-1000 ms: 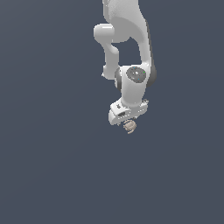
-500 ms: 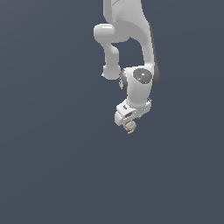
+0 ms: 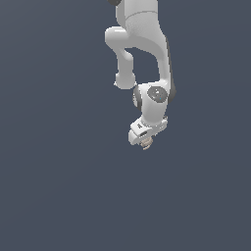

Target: Pick up the object and move it to a goal position.

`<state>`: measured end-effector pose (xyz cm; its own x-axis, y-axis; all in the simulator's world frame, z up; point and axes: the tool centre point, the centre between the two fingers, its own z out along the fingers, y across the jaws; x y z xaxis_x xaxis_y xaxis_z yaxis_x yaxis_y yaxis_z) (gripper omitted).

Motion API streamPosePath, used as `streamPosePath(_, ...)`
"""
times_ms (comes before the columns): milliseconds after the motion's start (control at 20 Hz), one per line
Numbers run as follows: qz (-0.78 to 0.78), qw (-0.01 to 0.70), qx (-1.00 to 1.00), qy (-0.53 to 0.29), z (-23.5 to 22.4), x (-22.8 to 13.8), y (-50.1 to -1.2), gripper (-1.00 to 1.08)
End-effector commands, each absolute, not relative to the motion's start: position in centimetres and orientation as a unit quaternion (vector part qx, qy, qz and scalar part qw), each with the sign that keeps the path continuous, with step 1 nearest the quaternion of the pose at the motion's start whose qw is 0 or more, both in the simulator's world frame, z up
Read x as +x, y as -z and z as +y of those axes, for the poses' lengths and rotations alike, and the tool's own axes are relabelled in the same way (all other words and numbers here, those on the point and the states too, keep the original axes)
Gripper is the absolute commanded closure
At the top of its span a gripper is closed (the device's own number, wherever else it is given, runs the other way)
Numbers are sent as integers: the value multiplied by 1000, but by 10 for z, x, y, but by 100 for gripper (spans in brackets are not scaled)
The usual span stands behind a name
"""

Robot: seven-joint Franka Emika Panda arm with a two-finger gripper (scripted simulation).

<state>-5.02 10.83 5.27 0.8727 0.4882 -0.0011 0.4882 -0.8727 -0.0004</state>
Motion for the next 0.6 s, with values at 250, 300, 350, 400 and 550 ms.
streamPosePath(250,-253,0,-967,0,109,-49,-40,108)
streamPosePath(300,-253,0,-967,0,109,-49,-40,108)
streamPosePath(350,-253,0,-967,0,109,-49,-40,108)
streamPosePath(400,-253,0,-967,0,109,-49,-40,108)
streamPosePath(550,-253,0,-967,0,109,-49,-40,108)
